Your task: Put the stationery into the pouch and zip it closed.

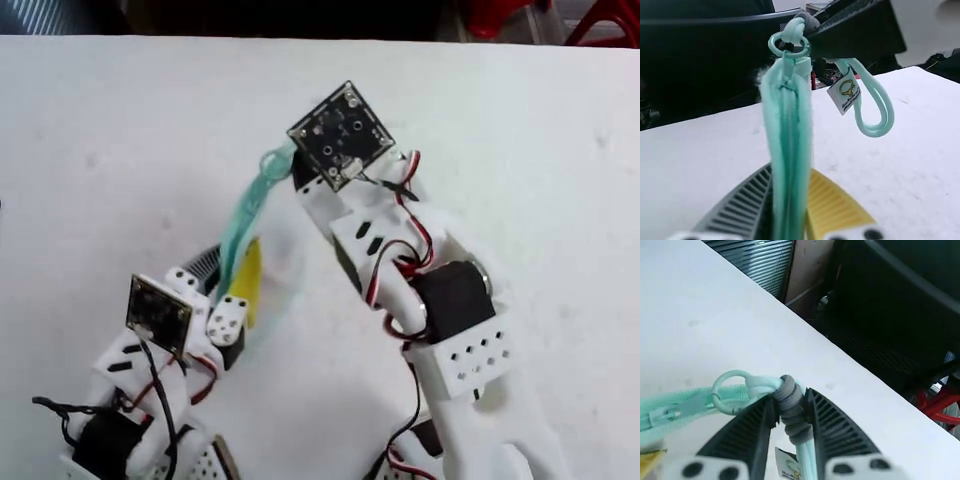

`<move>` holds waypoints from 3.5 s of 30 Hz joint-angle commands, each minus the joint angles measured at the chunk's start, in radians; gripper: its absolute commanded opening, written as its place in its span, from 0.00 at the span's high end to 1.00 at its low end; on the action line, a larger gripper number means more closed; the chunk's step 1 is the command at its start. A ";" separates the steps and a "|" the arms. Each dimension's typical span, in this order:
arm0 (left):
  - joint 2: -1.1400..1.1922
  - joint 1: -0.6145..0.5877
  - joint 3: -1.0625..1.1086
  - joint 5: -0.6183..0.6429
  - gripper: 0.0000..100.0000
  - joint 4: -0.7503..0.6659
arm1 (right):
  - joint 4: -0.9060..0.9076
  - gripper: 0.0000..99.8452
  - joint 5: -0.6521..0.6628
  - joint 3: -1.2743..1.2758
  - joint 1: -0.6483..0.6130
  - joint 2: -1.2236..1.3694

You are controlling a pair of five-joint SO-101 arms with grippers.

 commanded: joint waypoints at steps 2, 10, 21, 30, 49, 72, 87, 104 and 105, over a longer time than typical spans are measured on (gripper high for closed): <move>-0.012 0.048 -0.015 -0.028 0.98 0.040 | -0.053 0.98 0.003 -0.087 0.163 0.001; -0.012 0.048 -0.021 -0.038 0.98 0.054 | -0.094 0.98 0.021 -0.083 0.206 0.002; -0.012 0.048 -0.021 -0.040 0.98 0.060 | -0.120 0.98 0.117 -0.008 0.239 0.113; -0.012 0.048 -0.021 -0.060 0.98 0.060 | -0.263 0.98 0.117 -0.008 0.298 0.254; -0.012 0.048 -0.023 -0.060 0.98 0.015 | -0.024 0.98 0.117 0.023 0.127 0.033; -0.012 0.048 -0.181 -0.068 0.96 0.057 | 0.154 0.98 0.109 0.150 -0.085 -0.259; -0.012 0.107 -0.152 -0.112 0.98 0.104 | -0.094 0.98 0.115 0.150 0.082 -0.225; -0.012 0.119 -0.173 -0.118 0.98 0.109 | -0.286 0.98 0.186 0.172 0.341 0.056; -0.012 0.119 -0.173 -0.118 0.98 0.109 | -0.306 0.98 0.198 0.184 0.354 0.064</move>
